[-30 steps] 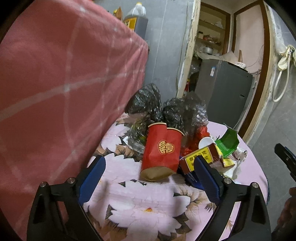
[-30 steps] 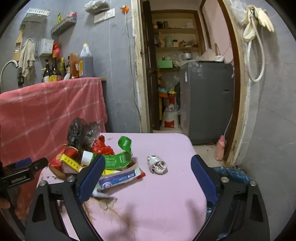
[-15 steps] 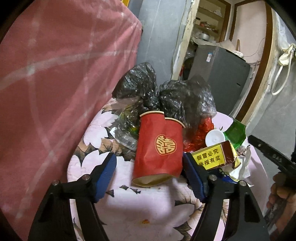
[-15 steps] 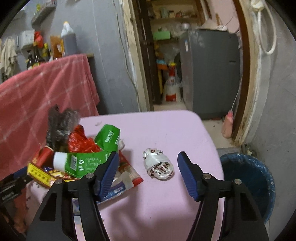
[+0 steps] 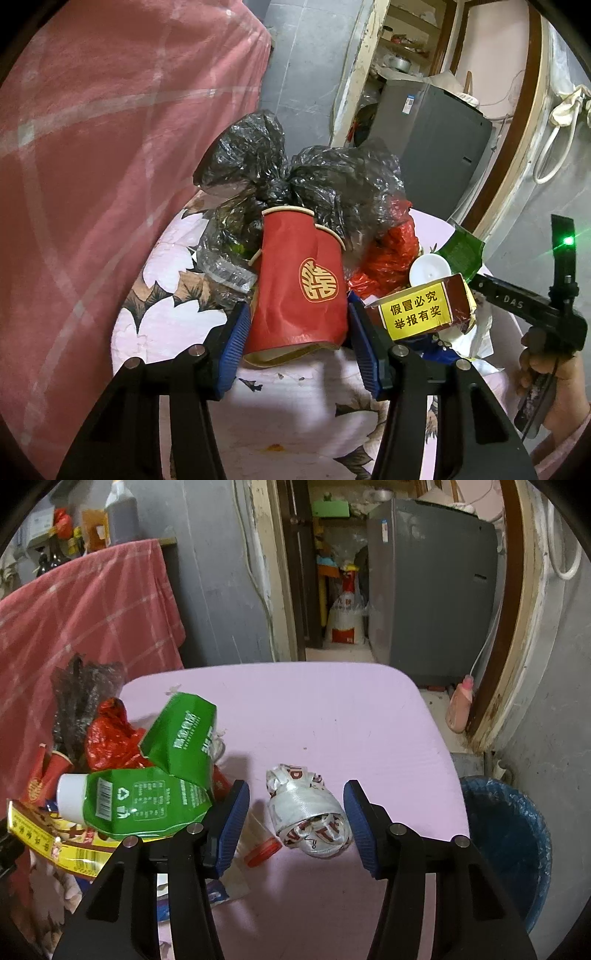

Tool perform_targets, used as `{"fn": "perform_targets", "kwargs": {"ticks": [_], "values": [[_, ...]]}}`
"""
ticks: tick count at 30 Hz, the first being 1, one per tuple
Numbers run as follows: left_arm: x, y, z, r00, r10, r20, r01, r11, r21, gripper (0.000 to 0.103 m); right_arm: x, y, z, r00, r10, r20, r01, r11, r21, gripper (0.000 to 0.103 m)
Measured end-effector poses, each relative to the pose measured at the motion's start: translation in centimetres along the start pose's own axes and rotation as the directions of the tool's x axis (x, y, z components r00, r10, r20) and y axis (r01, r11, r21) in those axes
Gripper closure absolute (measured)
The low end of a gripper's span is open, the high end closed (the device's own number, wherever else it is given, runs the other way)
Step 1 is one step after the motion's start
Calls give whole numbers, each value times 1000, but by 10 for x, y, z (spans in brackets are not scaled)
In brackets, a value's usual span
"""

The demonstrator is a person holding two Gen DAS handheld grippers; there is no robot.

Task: Collect trash
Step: 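Grasp the red paper cup with the left tool while the right tool grasps the foil wrapper, then carry both items over the blue bin and open both tools to drop them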

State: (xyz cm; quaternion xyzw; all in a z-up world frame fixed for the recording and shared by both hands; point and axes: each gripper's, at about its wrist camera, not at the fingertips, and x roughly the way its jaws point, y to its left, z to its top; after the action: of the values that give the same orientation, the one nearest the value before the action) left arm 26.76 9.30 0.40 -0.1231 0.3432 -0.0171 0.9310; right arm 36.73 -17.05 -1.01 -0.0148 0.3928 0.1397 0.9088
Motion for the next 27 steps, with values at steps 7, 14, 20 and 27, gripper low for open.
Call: {"fn": "perform_targets", "kwargs": {"ticks": [7,14,20,27], "values": [[-9,-11,-4,999,14,29,-15,1000,10,56,5,-2,-4,999,29,-19,-29,999,14,66],[-23,-21,-13,996,21,83,-20,1000,-14,56,-7,-3,-13,998,54,13,-54,998,20,72],[-42,-32,-21,987,31,157,-30,999,-11,56,-41,1,-28,993,51,110,-51,999,-1,73],[-65,-46,-29,968,50,244,-51,999,-2,56,-76,8,-39,976,50,211,-46,999,-22,73]]}}
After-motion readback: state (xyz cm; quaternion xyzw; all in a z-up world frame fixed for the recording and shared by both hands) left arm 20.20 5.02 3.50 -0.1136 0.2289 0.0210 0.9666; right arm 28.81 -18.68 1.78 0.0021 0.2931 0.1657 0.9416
